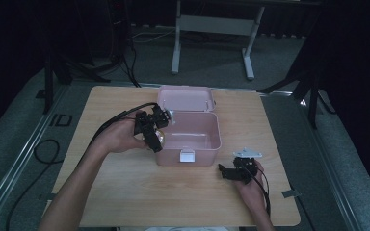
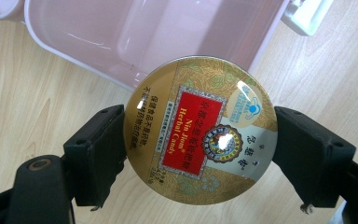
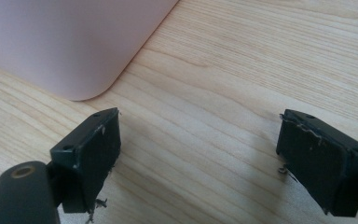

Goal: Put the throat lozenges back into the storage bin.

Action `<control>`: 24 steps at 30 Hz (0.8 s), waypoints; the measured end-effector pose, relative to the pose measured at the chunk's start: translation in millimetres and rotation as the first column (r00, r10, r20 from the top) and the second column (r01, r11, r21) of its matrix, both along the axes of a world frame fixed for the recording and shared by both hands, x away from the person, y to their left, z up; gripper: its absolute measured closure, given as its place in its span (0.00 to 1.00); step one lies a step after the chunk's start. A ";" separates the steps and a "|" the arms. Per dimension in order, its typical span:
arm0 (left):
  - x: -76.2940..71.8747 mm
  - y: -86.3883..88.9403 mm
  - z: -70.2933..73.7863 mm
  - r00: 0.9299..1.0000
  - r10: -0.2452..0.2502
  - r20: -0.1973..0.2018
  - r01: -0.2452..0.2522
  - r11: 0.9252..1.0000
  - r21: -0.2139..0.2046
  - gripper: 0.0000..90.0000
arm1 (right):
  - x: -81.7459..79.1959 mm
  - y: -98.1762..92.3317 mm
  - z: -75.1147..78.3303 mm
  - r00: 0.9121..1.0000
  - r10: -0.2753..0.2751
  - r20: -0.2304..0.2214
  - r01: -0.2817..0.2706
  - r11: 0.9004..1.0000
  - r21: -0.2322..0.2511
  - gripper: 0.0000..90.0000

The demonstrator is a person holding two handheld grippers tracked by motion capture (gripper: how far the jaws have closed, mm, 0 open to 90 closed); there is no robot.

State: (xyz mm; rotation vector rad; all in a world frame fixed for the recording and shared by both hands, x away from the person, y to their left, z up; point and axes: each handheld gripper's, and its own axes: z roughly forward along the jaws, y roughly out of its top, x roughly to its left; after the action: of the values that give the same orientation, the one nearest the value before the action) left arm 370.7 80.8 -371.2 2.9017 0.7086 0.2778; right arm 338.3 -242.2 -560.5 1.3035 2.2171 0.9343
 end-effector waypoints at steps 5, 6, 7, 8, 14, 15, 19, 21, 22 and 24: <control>2.6 -3.9 0.9 1.000 0.002 0.000 -0.002 1.000 0.003 0.23 | 0.0 0.0 0.0 1.000 0.000 0.000 0.000 1.000 0.000 0.15; 4.7 -6.3 0.6 1.000 0.000 0.004 0.000 1.000 0.007 0.23 | -0.1 0.1 0.0 1.000 -0.001 -0.001 0.001 1.000 0.001 0.15; 5.2 -6.7 0.6 1.000 0.000 0.004 0.000 1.000 0.005 0.23 | -0.1 0.1 0.0 1.000 -0.001 -0.001 0.001 1.000 0.001 0.15; 6.1 -7.6 0.8 1.000 0.000 0.001 0.000 1.000 0.003 0.23 | -0.1 0.1 0.0 1.000 -0.001 -0.001 0.001 1.000 0.001 0.15; 10.0 -14.1 0.0 1.000 -0.001 0.000 0.001 1.000 -0.003 0.23 | 0.0 0.1 0.0 1.000 -0.001 -0.001 0.001 1.000 0.001 0.15; 10.5 -15.7 0.1 1.000 -0.005 -0.001 0.005 1.000 -0.001 0.23 | 0.0 0.1 0.0 1.000 -0.001 -0.001 0.001 1.000 0.001 0.15; 12.1 -19.1 -1.2 1.000 -0.006 -0.004 0.006 1.000 -0.003 0.23 | 0.0 0.0 0.0 1.000 -0.001 -0.001 0.001 1.000 0.001 0.15; 13.2 -20.2 -1.8 1.000 -0.006 -0.010 0.006 1.000 -0.002 0.23 | 0.0 0.0 0.0 1.000 0.000 0.000 0.000 1.000 0.000 0.15; 13.6 -21.0 -2.7 1.000 -0.006 -0.010 0.006 1.000 -0.005 0.23 | 0.0 0.0 0.0 1.000 0.000 0.000 0.000 1.000 0.000 0.15; 14.4 -22.1 -3.4 1.000 -0.008 -0.012 0.008 1.000 -0.001 0.23 | 0.0 0.0 0.0 1.000 0.000 0.000 0.000 1.000 0.000 0.15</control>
State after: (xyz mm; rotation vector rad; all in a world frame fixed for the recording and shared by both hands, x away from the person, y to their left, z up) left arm 385.1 58.8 -374.6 2.9074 0.6990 0.2588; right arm 338.3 -242.2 -560.5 1.3037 2.2170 0.9343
